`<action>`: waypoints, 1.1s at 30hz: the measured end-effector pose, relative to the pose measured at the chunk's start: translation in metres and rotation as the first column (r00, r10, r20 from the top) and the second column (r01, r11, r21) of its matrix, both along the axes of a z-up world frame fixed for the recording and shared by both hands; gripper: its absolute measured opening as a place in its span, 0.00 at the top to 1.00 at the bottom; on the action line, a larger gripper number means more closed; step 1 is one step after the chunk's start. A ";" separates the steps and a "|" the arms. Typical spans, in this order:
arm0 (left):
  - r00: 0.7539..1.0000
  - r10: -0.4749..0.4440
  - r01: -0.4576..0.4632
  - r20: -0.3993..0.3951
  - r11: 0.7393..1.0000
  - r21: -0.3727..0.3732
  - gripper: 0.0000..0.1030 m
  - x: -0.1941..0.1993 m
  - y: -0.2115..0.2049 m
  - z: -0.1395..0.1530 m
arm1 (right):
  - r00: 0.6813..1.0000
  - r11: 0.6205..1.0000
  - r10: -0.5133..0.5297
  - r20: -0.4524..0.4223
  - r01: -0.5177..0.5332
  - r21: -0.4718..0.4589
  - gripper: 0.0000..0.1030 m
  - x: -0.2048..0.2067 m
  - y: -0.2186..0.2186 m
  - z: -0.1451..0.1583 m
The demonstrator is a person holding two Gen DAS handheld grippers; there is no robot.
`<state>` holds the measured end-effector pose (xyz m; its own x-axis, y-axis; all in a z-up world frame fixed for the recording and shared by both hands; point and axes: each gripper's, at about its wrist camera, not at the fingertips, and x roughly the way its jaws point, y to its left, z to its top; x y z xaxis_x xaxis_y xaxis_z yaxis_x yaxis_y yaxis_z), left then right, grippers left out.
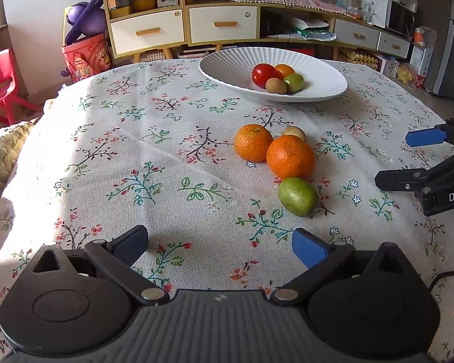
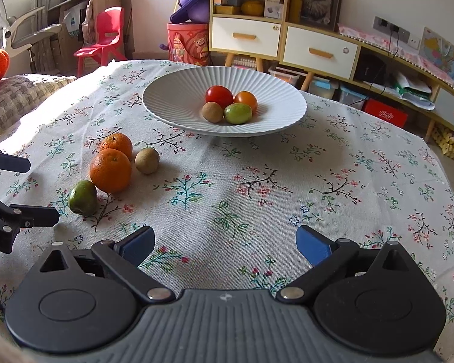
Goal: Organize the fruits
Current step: 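Grasp the large green lime with the left gripper while the right gripper approaches the large orange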
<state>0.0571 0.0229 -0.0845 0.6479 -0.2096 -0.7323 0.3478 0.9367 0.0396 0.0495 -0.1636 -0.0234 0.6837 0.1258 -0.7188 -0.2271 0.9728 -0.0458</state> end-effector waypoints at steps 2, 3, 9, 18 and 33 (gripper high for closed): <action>1.000 -0.006 0.006 -0.003 1.000 -0.019 0.11 -0.001 -0.001 0.000 | 1.000 1.000 0.006 -0.002 -0.006 -0.004 0.03 0.000 0.001 0.000; 1.000 -0.016 0.016 -0.002 0.999 -0.029 0.11 -0.002 -0.002 0.001 | 1.000 1.000 0.009 -0.003 -0.009 -0.008 0.03 0.000 0.001 -0.001; 0.997 -0.080 0.081 0.009 0.992 -0.095 0.25 -0.005 -0.015 0.000 | 1.000 1.000 -0.001 -0.006 0.001 -0.012 0.03 0.003 -0.001 -0.004; 0.990 -0.139 0.141 0.022 0.978 -0.157 0.67 0.002 -0.030 0.001 | 1.000 1.000 0.003 -0.001 -0.003 -0.014 0.03 0.003 0.000 -0.005; 0.998 -0.057 0.054 -0.040 0.995 -0.081 0.84 0.007 -0.007 0.012 | 0.997 0.997 0.076 0.011 -0.076 -0.016 0.04 0.008 0.029 -0.004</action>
<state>0.0640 0.0161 -0.0729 0.6021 -0.3033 -0.7385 0.3990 0.9155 -0.0506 0.0580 -0.1346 -0.0273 0.6809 0.1668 -0.7132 -0.2998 0.9519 -0.0636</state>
